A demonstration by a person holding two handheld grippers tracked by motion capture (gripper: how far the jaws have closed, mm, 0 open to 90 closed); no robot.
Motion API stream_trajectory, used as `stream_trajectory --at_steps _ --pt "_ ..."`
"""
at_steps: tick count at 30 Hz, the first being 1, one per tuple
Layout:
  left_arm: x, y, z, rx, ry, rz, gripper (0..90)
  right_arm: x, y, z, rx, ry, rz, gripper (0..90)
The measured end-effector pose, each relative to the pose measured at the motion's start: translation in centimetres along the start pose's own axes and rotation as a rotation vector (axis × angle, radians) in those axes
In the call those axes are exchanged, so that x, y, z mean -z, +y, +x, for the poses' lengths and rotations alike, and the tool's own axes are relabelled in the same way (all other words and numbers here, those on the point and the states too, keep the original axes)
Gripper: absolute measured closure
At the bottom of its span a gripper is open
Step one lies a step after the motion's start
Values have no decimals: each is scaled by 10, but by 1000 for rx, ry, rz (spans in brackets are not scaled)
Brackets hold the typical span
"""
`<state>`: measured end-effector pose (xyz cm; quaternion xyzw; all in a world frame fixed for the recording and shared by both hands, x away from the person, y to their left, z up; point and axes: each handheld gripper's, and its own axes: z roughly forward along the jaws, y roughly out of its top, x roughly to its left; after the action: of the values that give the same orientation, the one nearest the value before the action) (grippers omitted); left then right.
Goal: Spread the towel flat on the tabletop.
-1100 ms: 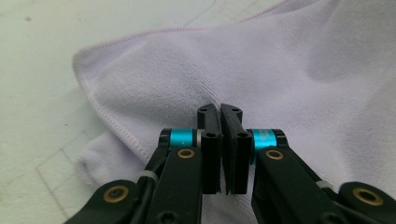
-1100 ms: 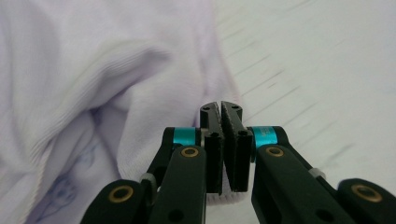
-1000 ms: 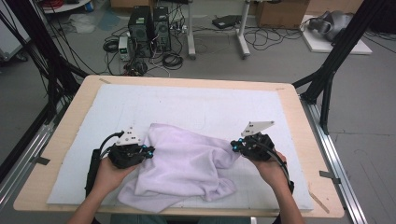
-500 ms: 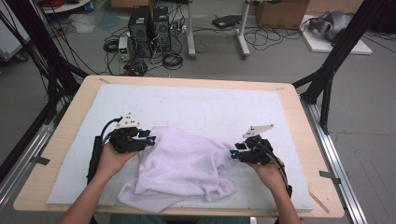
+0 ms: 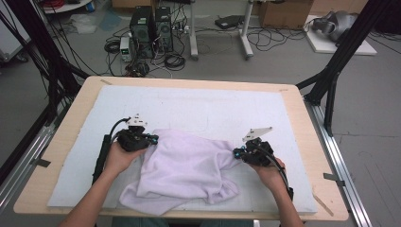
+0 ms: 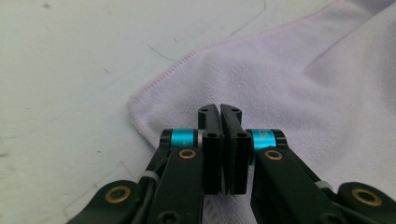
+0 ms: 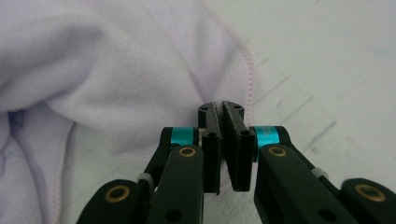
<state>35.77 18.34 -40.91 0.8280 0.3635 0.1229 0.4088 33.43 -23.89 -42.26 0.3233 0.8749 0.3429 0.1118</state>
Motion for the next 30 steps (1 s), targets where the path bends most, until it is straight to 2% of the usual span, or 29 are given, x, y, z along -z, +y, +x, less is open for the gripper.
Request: stream_trajectory --at_steps 5,8,9,12,14,15,17,18,19,20,21,22,23,24,25,26,27,28,29,30 --pt "15 8 -1 -9 33 -63 873 21 17 -6 13 -56 -68 863" --pt "22 17 -6 -29 45 -92 873 29 24 -8 25 -72 -83 863" --pt "25 20 -7 -40 48 -104 874 35 29 -9 27 -70 -102 864" --pt "30 27 -10 -52 66 -128 874 38 34 -10 36 -65 -102 865" --pt "28 32 -6 -47 88 -136 874 38 38 -14 43 -66 -101 868" --pt "27 35 -2 -41 100 -137 875 36 48 -23 51 -76 -87 869" --pt "24 46 7 -20 130 -169 876 37 55 -27 57 -90 -89 870" --pt "21 57 14 -17 155 -180 877 39 65 -36 52 -97 -106 871" --pt "17 75 23 -16 196 -199 877 42 79 -46 47 -105 -128 872" --pt "14 92 30 -16 234 -211 866 47 116 -75 8 -157 -155 861" --pt "11 103 35 -22 268 -220 866 47 116 -75 8 -157 -155 861" --pt "8 114 41 -26 312 -226 683 48 137 -96 -28 -212 -183 636" --pt "4 121 48 11 299 -206 628 47 143 -106 -99 -213 -190 575" --pt "1 122 52 31 276 -196 628 47 143 -106 -99 -213 -190 575" --pt "-2 117 56 41 250 -171 626 45 144 -110 -128 -190 -202 576" --pt "-4 113 57 39 235 -156 617 37 138 -108 -129 -174 -189 576" --pt "-7 104 57 33 223 -141 617 37 138 -108 -129 -174 -189 576" --pt "-8 95 57 23 216 -122 616 31 132 -104 -100 -177 -163 567" --pt "-9 84 56 32 201 -113 612 26 125 -100 -89 -166 -141 561" --pt "-8 74 55 43 184 -112 605 17 106 -89 -89 -120 -127 558"
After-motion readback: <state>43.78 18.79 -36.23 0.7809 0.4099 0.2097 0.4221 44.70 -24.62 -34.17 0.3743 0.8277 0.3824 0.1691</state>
